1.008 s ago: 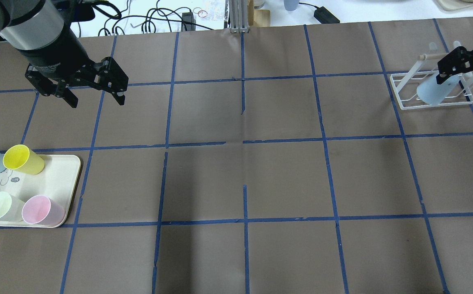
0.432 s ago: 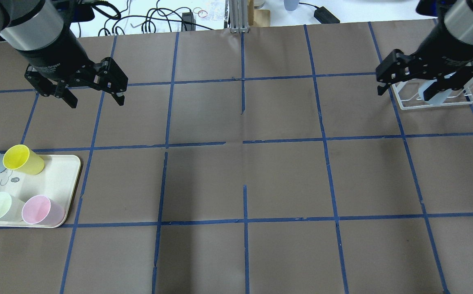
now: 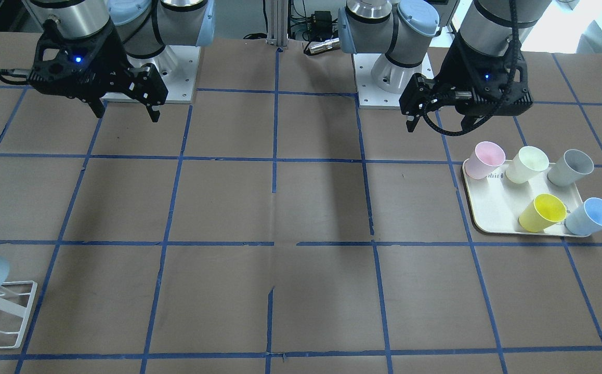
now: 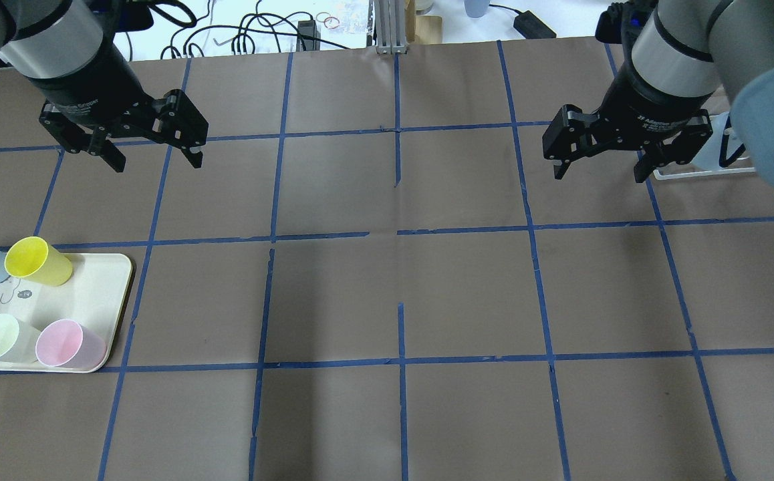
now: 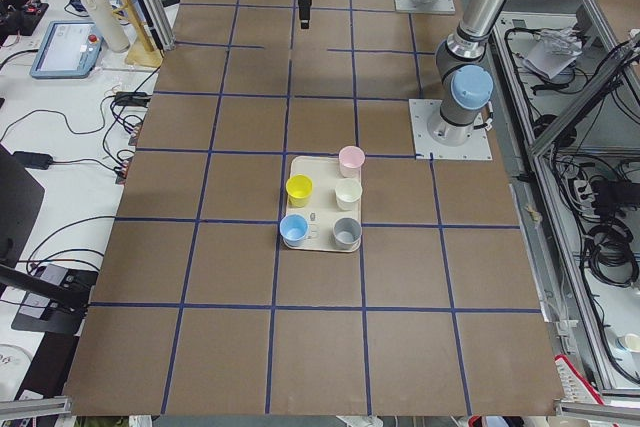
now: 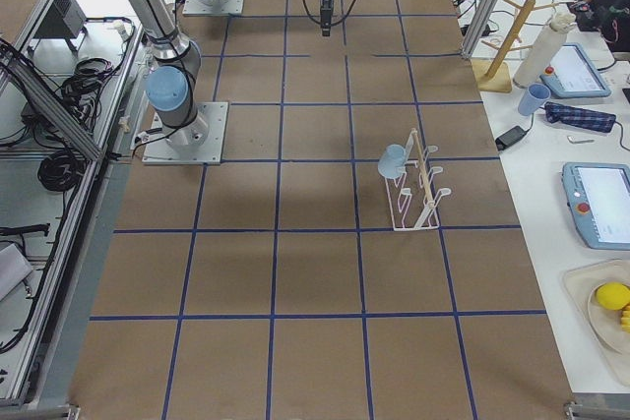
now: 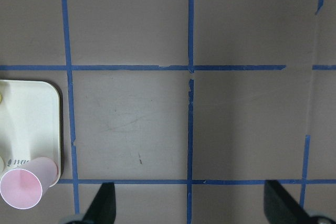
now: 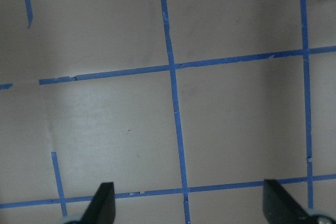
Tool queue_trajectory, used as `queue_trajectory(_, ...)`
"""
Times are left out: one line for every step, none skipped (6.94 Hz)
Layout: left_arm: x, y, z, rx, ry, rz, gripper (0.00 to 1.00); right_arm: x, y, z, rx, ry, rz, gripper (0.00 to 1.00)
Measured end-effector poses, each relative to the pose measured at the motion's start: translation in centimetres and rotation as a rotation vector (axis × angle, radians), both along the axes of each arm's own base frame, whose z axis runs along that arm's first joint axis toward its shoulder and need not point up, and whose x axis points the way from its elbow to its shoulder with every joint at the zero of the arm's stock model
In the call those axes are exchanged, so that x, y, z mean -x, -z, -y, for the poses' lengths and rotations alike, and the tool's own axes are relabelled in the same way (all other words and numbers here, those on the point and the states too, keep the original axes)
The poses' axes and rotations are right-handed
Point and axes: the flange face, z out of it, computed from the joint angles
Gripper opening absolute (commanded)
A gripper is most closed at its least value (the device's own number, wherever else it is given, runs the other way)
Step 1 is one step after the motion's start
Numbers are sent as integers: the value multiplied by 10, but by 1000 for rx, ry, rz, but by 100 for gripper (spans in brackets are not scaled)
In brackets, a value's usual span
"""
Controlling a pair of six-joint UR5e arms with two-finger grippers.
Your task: Transfer IKEA cup to right arm and place on rack
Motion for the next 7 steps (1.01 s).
queue_trajectory(0,-1,1,2,0,0,100,-1,-8,-15,-17,-1,-3,100)
queue_trajectory(0,0,1,1,0,-1,100,2,-11,-22,-26,1,-5,100)
queue_trajectory(0,0,0,1,0,-2,100,9,-12,-22,-31,19,-1,100)
queue_trajectory(0,1,0,-1,0,-2,100,19,-12,-20,-35,43,2,100)
queue_trajectory(0,2,0,-2,0,0,100,24,-12,-21,-37,60,4,100)
queue_trajectory(0,2,-1,-4,0,1,100,26,-12,-24,-39,67,5,100)
queue_trajectory(0,1,-1,-2,-2,2,100,26,-11,-25,-40,69,6,100)
